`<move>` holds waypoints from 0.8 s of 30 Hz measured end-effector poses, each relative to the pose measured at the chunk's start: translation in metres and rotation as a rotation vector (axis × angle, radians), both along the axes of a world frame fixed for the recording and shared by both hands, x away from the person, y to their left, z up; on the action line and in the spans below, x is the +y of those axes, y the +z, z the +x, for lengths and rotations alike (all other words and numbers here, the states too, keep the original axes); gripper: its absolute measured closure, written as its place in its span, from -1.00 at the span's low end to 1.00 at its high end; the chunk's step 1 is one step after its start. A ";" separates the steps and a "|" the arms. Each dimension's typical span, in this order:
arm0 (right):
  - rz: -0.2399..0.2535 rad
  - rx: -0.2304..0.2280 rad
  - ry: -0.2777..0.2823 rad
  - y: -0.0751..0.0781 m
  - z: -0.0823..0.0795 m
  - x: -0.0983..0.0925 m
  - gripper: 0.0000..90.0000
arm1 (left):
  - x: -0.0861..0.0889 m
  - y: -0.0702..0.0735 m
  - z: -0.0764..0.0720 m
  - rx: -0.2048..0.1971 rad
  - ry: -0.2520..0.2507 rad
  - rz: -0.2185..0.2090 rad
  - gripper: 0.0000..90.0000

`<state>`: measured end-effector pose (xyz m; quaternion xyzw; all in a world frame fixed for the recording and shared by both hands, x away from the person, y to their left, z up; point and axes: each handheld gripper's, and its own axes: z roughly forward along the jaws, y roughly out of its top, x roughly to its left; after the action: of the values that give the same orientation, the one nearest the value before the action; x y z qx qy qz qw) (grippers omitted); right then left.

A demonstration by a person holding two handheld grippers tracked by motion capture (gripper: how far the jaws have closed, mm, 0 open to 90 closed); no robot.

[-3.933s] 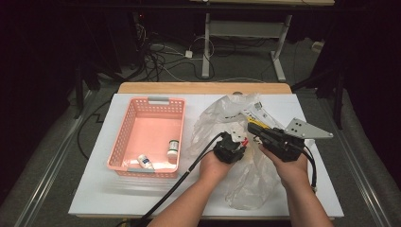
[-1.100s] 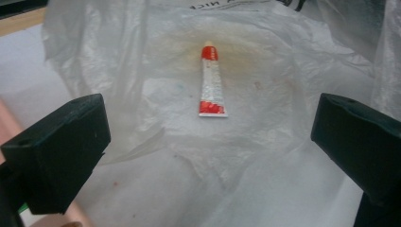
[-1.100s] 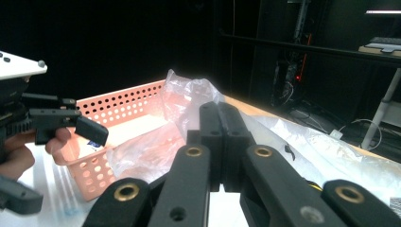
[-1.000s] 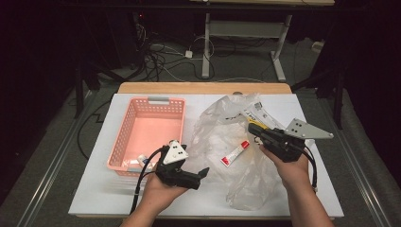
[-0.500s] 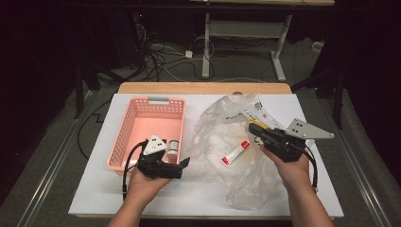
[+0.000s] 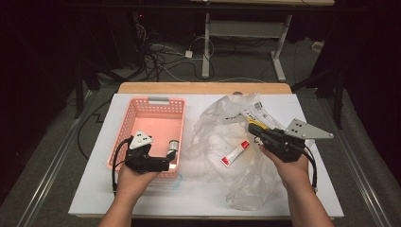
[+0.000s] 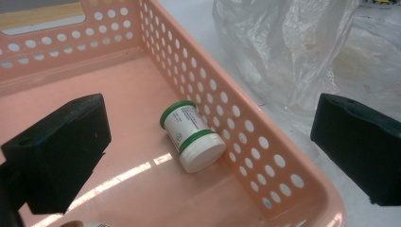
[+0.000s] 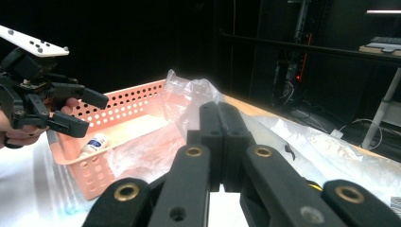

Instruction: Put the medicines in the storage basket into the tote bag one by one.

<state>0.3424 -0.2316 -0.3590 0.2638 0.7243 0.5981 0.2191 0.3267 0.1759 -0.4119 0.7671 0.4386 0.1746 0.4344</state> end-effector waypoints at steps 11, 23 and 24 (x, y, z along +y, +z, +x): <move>0.006 -0.009 0.002 0.002 -0.001 -0.002 1.00 | -0.007 0.014 0.015 0.043 0.010 0.015 -0.98; 0.011 -0.014 0.000 0.004 -0.002 -0.003 1.00 | -0.012 0.019 0.060 0.130 0.015 0.072 -0.93; 0.011 -0.014 0.000 0.004 -0.002 -0.003 1.00 | -0.011 0.018 0.064 0.136 0.013 0.081 -0.93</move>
<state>0.3407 -0.2348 -0.3548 0.2608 0.7195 0.6038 0.2230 0.3904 0.1644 -0.3937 0.7914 0.4646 0.1423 0.3709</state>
